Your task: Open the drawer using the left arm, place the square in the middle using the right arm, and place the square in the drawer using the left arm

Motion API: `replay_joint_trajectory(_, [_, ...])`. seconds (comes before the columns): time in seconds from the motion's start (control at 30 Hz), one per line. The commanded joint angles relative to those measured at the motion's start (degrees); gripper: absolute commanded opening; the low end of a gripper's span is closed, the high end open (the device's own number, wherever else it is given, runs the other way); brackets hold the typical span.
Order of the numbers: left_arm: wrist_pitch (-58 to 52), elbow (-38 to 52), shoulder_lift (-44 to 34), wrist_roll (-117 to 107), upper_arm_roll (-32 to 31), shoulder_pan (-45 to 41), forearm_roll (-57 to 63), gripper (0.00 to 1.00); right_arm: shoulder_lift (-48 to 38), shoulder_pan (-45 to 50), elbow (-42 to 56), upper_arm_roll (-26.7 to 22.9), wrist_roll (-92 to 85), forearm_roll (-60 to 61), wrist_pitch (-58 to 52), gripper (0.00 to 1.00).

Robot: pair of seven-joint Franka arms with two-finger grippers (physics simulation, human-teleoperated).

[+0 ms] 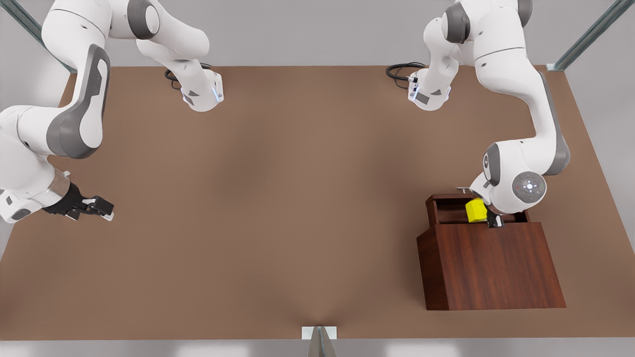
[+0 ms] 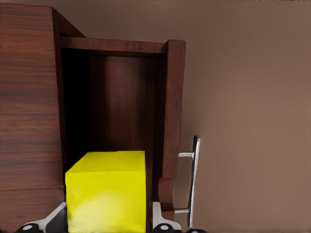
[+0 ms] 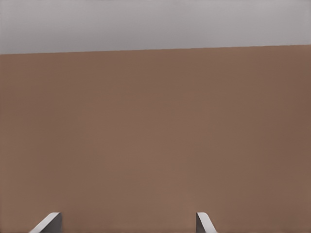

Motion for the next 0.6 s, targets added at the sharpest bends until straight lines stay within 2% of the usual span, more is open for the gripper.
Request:
replay_joint_trajectory(0.0, [0.0,0.0,0.0,0.1,0.0,0.0,-0.1,1.00,0.0,0.1,0.0,0.1,0.0,0.0,0.0,1.00])
replay_joint_trajectory(0.13, [-2.3,0.5,-2.0,-2.5,0.6,-0.2,-0.4,1.00,0.0,0.0,0.0,0.1,0.0,0.0,0.0,1.00])
replay_joint_trajectory(0.17, [-5.6,0.9,-4.1,-12.3,1.3,-0.2,-0.5,1.00,0.0,0.0,0.0,0.1,0.0,0.0,0.0,1.00])
replay_joint_trajectory(0.2, [-12.2,4.0,-5.1,-28.2,1.3,-0.3,-0.5,1.00,0.0,0.0,0.0,0.0,0.0,0.0,0.0,1.00])
replay_joint_trajectory(0.23, [-15.0,7.5,-5.2,-34.8,1.3,-0.2,-0.6,1.00,0.0,0.0,0.0,0.1,0.0,0.0,0.0,1.00])
replay_joint_trajectory(0.33, [-21.7,15.6,-5.7,-56.1,0.6,-0.4,-2.0,1.00,-0.2,0.0,0.1,0.0,0.0,0.0,0.0,1.00])
replay_joint_trajectory(0.37, [-21.4,15.6,-6.5,-60.3,-0.6,0.5,-5.4,1.00,-0.1,0.0,0.1,0.0,0.0,0.0,0.0,1.00])
replay_joint_trajectory(0.4, [-21.3,17.0,-10.1,-72.6,-14.5,11.2,-6.6,1.00,-0.2,0.0,0.1,0.0,0.0,0.0,0.0,1.00])
replay_joint_trajectory(0.53, [-15.0,16.2,-16.5,-83.6,-37.3,26.8,3.5,1.00,-0.3,0.0,0.2,0.0,0.0,0.0,0.3,1.00])
replay_joint_trajectory(0.57, [-12.6,15.9,-16.5,-83.6,-38.5,27.4,4.8,1.00,-0.3,0.0,0.2,0.0,0.0,0.0,0.5,1.00])
